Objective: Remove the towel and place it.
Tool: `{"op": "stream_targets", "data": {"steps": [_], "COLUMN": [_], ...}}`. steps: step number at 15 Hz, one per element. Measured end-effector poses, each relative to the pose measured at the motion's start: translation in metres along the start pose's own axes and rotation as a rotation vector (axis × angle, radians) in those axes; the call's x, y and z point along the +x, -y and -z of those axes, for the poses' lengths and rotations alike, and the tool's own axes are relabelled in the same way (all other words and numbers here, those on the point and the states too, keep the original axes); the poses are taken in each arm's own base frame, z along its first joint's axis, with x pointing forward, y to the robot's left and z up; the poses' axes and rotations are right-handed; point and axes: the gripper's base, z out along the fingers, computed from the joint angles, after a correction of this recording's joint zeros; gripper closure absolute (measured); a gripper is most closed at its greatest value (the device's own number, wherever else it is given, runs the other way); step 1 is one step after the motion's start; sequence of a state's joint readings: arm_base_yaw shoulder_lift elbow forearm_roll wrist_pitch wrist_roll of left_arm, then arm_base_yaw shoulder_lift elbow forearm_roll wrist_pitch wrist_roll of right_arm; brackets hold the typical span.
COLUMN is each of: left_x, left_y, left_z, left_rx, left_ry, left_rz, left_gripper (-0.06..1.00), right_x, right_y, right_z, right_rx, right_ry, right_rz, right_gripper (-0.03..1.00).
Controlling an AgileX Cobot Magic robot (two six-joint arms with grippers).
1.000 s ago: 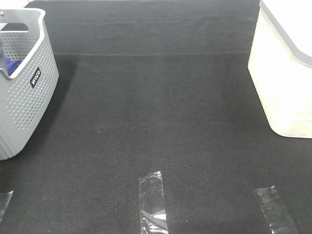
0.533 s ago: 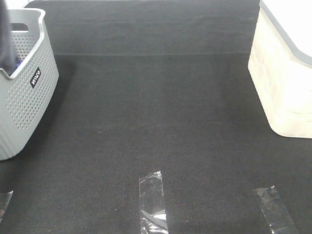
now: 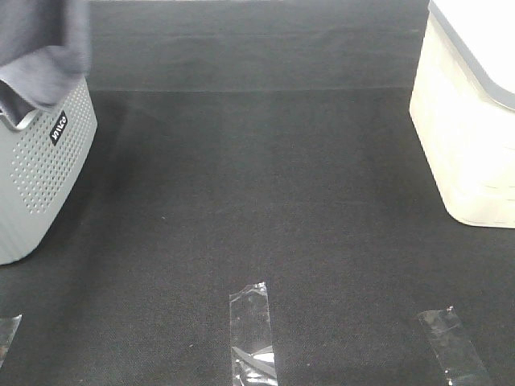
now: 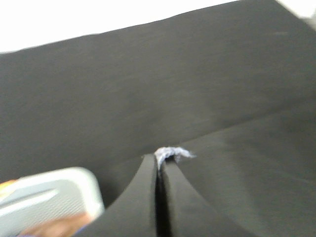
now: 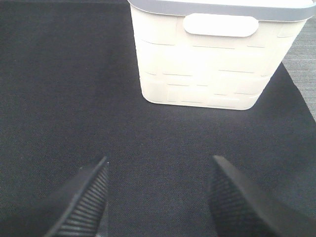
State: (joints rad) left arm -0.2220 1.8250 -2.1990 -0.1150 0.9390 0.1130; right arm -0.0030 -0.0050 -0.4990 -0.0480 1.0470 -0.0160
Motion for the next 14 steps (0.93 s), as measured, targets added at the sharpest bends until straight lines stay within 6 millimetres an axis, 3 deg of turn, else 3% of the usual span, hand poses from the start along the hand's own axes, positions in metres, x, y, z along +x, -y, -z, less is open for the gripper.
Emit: {"op": "stream_targets", "data": {"steps": [3,8,11,14], "left_x": [-0.006,0.002,0.011,0.020], "left_y": [0.056,0.126,0.155,0.167], "left_z": [0.000,0.009,0.016,0.021], "left_rx": [0.153,0.322,0.399,0.455], "left_ry": [0.066,0.048,-0.001,-0.071], "left_rz": [-0.121,-0.257,-0.329,-0.365], "left_gripper": [0.94,0.94,0.94,0.94], "right_x": [0.000,0.000,0.000,-0.005], "right_y": [0.000,0.000,0.000,-0.005], "right_z": [0.000,0.000,0.000,-0.001], "right_rx": [0.000,0.000,0.000,-0.052], "right_ry": [0.000,0.000,0.000,-0.016], "right_rz": [0.000,0.000,0.000,-0.013], "right_gripper": [0.40,0.40,0.40,0.40]}}
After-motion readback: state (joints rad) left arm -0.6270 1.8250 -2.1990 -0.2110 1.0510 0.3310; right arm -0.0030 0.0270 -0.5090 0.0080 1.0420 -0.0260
